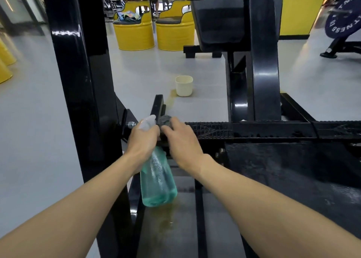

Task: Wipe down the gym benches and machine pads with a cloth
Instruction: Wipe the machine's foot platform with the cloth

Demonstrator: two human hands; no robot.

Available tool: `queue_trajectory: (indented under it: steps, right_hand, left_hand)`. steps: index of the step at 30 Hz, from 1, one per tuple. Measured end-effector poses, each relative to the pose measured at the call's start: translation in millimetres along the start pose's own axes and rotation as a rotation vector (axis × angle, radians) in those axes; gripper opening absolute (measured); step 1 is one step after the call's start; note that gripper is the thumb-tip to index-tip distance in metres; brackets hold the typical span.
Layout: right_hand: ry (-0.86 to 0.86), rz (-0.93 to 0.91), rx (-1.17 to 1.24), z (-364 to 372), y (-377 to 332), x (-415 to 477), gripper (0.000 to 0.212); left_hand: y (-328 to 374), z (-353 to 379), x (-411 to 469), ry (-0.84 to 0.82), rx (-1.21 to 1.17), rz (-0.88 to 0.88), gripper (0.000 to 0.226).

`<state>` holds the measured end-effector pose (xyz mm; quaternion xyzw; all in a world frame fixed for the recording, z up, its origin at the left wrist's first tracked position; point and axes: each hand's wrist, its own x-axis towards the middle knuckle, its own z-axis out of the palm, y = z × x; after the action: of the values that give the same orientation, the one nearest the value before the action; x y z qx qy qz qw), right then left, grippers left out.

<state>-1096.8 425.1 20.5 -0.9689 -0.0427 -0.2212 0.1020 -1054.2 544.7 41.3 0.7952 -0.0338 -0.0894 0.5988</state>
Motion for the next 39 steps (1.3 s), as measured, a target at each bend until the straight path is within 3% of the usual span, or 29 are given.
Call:
queue_trajectory:
  steps: [4,8,12,15,19,22,25,29,31,33,36,39]
  right_hand:
    - [-0.06,-0.127,-0.099,-16,37,-14,0.033]
    - [-0.04,0.122,-0.164,-44,92,-53,0.04]
    - [0.037,0.278,-0.102,-44,79,-50,0.03]
    - [0.019,0.129,-0.008,-12,36,-20,0.035]
    - [-0.049,-0.044,0.064,6,-5,10,0.017]
    - [-0.061,-0.102,-0.017,-15,22,-7,0.033]
    - [0.01,0.098,-0.018,-39,74,-42,0.036]
    - [0.068,0.41,-0.016,-51,86,-60,0.026]
    - [0.099,0.466,-0.01,-41,65,-49,0.025]
    - [0.089,0.372,0.023,-23,36,-30,0.027]
    - [0.007,0.151,0.049,1,-6,-1,0.026]
    - [-0.052,-0.007,-0.003,-4,-8,7,0.03]
  left_hand:
    - [-1,-3,3,-0.026,-0.03,-0.018,0.063]
    - [1,-5,1,-0.067,-0.022,-0.034,0.066]
    - [-2,-5,5,-0.074,-0.007,-0.014,0.065]
    - [3,-7,3,-0.095,0.062,0.022,0.039]
    - [16,-4,-6,-0.035,0.156,0.087,0.009]
    - [16,-4,-7,-0.01,0.173,0.047,0.019]
    - [13,-3,-4,-0.031,0.183,0.015,0.037]
    - [21,-2,-14,0.029,0.186,-0.019,0.014]
    - [19,1,-15,0.036,0.189,-0.009,0.019]
    - [20,2,-16,0.033,0.201,-0.011,0.033]
    - [18,1,-12,0.033,0.23,0.045,0.035]
    - [13,0,-6,0.013,0.236,0.041,0.046]
